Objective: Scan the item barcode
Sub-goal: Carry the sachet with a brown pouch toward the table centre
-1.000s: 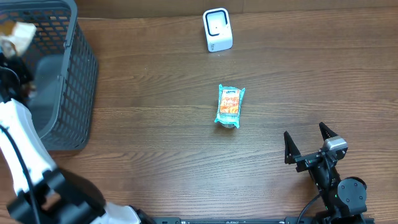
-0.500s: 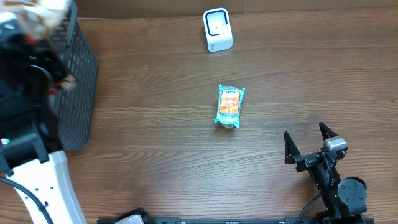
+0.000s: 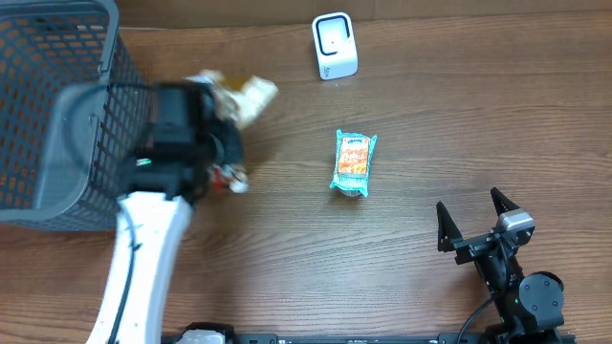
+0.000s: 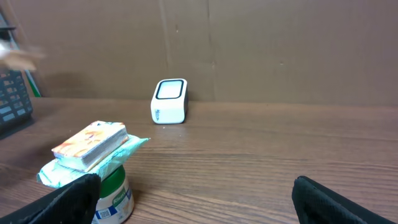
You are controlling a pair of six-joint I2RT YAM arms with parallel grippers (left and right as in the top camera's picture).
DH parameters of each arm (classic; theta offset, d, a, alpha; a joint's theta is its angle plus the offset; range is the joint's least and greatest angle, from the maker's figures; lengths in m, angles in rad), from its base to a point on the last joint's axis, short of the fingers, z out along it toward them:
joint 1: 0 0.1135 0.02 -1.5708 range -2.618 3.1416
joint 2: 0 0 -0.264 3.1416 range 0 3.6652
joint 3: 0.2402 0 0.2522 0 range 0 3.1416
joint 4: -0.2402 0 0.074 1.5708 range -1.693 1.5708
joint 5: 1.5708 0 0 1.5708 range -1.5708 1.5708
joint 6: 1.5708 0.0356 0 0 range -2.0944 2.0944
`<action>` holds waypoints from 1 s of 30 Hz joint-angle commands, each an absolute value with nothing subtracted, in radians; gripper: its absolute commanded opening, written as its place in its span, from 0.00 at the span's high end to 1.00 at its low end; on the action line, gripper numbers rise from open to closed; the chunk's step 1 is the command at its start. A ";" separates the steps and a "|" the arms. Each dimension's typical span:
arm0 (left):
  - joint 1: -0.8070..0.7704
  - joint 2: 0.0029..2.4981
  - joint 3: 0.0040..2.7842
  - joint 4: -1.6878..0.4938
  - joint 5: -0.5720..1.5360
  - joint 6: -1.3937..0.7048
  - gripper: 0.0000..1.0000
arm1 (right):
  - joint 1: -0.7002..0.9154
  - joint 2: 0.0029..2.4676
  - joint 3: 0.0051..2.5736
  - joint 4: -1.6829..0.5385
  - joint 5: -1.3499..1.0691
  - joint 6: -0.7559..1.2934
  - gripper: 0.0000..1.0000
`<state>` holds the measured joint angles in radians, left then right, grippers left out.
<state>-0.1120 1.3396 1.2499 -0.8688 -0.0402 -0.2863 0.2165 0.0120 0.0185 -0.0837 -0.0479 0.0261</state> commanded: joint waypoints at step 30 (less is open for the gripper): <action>-0.387 1.604 0.973 -0.521 -0.055 -0.508 0.00 | 0.213 0.003 0.008 -0.081 -0.046 0.030 0.00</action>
